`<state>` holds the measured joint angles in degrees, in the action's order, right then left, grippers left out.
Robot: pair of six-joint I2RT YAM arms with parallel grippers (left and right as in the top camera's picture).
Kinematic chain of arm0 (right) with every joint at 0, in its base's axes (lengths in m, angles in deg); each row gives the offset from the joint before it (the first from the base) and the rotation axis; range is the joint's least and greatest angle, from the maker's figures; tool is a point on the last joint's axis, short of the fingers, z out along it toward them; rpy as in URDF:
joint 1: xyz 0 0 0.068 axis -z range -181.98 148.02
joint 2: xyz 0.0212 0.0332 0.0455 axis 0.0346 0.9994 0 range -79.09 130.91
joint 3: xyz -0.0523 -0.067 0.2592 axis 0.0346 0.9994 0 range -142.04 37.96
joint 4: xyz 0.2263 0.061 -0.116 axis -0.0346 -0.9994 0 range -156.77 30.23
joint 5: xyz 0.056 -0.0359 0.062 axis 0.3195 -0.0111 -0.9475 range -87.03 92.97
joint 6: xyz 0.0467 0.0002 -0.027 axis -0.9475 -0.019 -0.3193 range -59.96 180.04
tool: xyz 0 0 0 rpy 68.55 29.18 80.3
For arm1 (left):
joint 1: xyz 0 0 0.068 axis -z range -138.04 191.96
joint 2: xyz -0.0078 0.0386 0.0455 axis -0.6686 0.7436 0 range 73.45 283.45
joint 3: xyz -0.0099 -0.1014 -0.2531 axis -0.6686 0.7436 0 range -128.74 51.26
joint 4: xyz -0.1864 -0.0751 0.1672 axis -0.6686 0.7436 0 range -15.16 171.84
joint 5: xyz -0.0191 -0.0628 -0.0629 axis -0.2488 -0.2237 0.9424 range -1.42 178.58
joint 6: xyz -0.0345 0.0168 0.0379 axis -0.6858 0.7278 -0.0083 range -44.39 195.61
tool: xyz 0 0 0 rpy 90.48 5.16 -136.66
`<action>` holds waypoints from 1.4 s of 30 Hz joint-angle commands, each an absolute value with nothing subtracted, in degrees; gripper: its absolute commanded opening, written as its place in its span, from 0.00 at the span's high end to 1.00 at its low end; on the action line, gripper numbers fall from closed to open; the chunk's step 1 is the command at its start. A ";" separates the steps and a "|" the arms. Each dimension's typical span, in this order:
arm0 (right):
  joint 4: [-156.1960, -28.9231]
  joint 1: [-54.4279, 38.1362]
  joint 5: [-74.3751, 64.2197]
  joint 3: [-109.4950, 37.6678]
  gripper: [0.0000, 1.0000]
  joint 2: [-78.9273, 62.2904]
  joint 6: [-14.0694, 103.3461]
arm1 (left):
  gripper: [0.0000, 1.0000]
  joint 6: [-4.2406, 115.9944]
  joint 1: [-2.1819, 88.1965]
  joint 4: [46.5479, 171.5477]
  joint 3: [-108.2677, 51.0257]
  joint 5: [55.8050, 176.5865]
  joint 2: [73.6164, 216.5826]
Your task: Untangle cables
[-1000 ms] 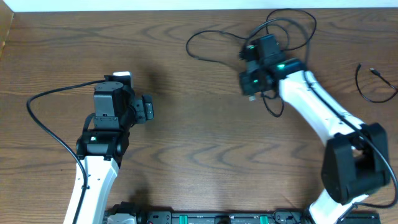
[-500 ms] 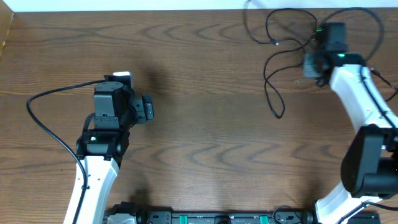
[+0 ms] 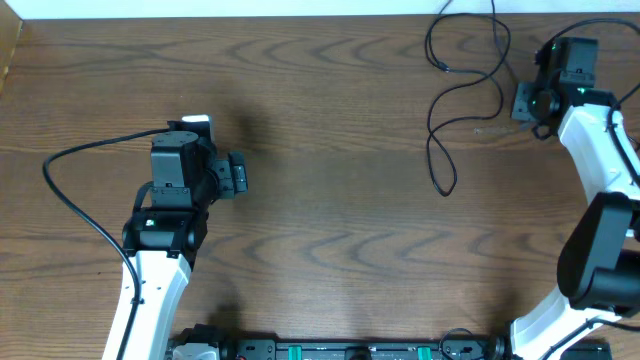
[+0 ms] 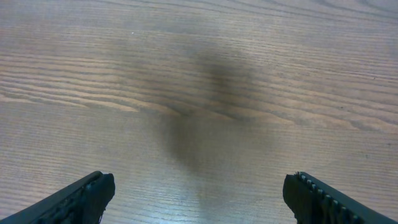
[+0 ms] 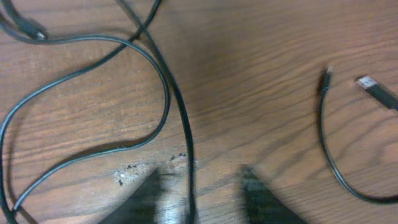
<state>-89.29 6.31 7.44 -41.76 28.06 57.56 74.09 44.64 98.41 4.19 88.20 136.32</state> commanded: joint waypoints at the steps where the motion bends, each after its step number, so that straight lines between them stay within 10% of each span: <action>1: -89.40 5.66 6.80 -41.83 0.22 31.54 55.98 | 0.08 73.81 44.37 98.39 4.21 87.45 135.93; 15: -94.93 2.66 -5.02 -41.83 0.04 34.38 54.58 | 0.08 73.81 44.37 98.39 4.21 87.45 135.93; 42: -112.00 -10.45 -7.91 -41.85 0.05 33.85 65.51 | 0.08 73.81 44.37 98.39 4.21 87.45 135.93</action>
